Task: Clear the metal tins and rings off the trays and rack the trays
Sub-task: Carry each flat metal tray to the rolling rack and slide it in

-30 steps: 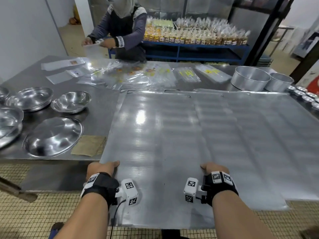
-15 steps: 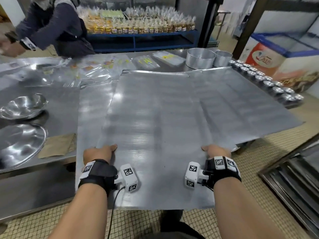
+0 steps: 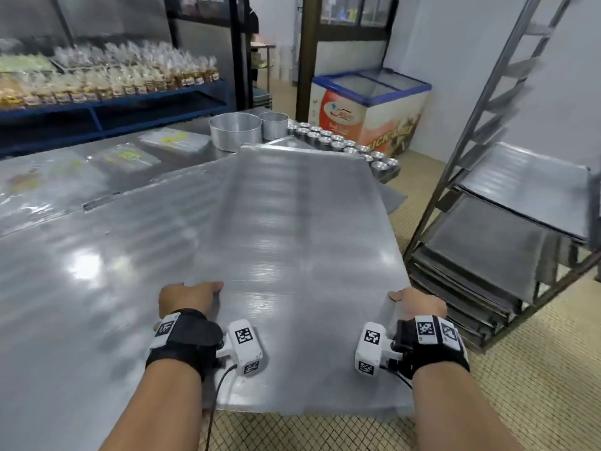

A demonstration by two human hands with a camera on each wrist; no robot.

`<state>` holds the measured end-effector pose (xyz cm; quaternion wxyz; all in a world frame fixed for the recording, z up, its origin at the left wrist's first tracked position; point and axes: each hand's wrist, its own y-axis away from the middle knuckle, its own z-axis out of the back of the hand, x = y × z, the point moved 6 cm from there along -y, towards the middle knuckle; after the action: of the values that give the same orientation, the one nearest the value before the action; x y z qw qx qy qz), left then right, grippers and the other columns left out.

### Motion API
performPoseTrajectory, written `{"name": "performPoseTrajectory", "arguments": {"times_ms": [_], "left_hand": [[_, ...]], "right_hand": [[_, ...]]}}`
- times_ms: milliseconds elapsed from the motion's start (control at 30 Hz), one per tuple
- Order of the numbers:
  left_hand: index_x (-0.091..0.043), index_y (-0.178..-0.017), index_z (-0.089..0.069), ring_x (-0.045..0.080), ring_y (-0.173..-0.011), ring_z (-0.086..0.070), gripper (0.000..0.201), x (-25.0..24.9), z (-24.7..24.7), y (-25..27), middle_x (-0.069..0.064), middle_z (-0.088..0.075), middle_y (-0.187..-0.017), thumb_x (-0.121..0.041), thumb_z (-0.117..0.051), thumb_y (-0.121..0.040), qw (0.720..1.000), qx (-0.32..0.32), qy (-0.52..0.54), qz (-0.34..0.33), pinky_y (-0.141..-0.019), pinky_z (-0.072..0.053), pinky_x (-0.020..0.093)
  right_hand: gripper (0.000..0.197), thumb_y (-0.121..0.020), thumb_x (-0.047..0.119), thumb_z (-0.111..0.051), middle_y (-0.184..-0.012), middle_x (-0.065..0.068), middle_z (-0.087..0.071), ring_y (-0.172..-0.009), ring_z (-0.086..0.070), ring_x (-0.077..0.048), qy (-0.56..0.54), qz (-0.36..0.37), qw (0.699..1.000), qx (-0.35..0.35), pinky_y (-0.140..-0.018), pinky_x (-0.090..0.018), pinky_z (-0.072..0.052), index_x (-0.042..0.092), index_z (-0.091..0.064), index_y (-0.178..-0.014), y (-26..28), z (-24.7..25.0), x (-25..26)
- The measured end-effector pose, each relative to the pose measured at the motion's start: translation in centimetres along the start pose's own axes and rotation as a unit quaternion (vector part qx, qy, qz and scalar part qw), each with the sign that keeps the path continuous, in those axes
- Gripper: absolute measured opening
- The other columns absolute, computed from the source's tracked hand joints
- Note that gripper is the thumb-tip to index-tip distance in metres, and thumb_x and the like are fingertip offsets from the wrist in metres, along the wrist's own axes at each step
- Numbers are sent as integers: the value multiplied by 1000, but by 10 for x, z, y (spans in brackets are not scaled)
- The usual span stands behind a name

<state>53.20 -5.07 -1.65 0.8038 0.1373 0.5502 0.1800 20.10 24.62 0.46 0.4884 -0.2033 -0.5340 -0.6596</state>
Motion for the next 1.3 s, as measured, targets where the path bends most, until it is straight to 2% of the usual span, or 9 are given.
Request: {"name": "performPoseTrajectory", "arguments": {"times_ms": [100,333,400,467,567,733,867,1133,1300], "left_hand": [[-13,-74,-56,31,-95,-68,44,-19,-61,30,-4,-60,-89,-34,-91,-57,998,64,-15,-21,-91,-51,33],[-13,-68,-53,29,-81,-66,44,-54,-186,95,5,-66,-82,-26,-93,-55,982,172,-41,-59,-90,-56,42],[-8,-69,-60,28,-76,-70,46,-59,-219,111,4,-71,-80,-31,-92,-45,977,199,-48,-66,-86,-58,44],[-9,-71,-64,30,-75,-72,49,-60,-251,122,6,-73,-80,-36,-90,-38,969,222,-76,-72,-81,-60,47],[-9,-67,-59,31,-79,-72,42,-66,-287,155,10,-71,-78,-25,-92,-47,960,255,-79,-82,-82,-60,50],[-8,-68,-60,28,-79,-70,31,-78,-332,195,11,-71,-81,-15,-90,-63,946,292,-101,-97,-83,-58,43],[-9,-72,-60,31,-80,-70,32,-86,-365,209,14,-71,-87,-17,-89,-62,939,300,-126,-115,-85,-58,45],[1,-102,-68,35,-85,-69,50,-111,-441,217,18,-71,-99,-22,-88,-63,926,314,-164,-130,-85,-57,45],[0,-97,-63,35,-83,-66,41,-130,-496,211,18,-68,-95,-20,-86,-70,917,330,-182,-130,-79,-53,39]], "right_hand": [[42,-83,13,-71,-121,-24,-64,-112,-62,-38,-31,-1,999,-38,-87,-41,-53,-9,-62,-118,-18,53,-5],[28,-77,-3,-70,-87,-13,-60,-64,-53,-23,-215,-64,964,-143,-35,-11,-43,-13,-61,-101,-40,163,-20],[43,-75,10,-72,-89,-12,-60,-74,-57,-24,-256,-54,957,-126,-64,-24,-59,-12,-61,-111,-52,182,-27],[50,-79,11,-70,-98,-14,-59,-85,-58,-25,-275,-58,949,-141,-78,-34,-53,-9,-58,-123,-64,205,-36],[45,-78,-1,-73,-101,-16,-61,-86,-56,-26,-270,-90,932,-222,-77,-32,-48,-14,-57,-117,-65,251,-44],[45,-84,5,-67,-125,-27,-60,-92,-60,-29,-347,-91,911,-203,-74,-32,-47,-12,-55,-125,-82,276,-49],[49,-80,-3,-72,-115,-23,-62,-107,-62,-35,-286,-132,911,-266,-80,-34,-47,-15,-50,-122,-92,306,-52],[34,-85,-5,-65,-107,-22,-61,-91,-59,-32,-280,-141,909,-276,-73,-31,-44,-13,-54,-116,-141,320,-24],[27,-85,-8,-62,-103,-20,-60,-91,-59,-32,-250,-145,912,-290,-71,-29,-44,-8,-53,-110,-187,322,5]]}}
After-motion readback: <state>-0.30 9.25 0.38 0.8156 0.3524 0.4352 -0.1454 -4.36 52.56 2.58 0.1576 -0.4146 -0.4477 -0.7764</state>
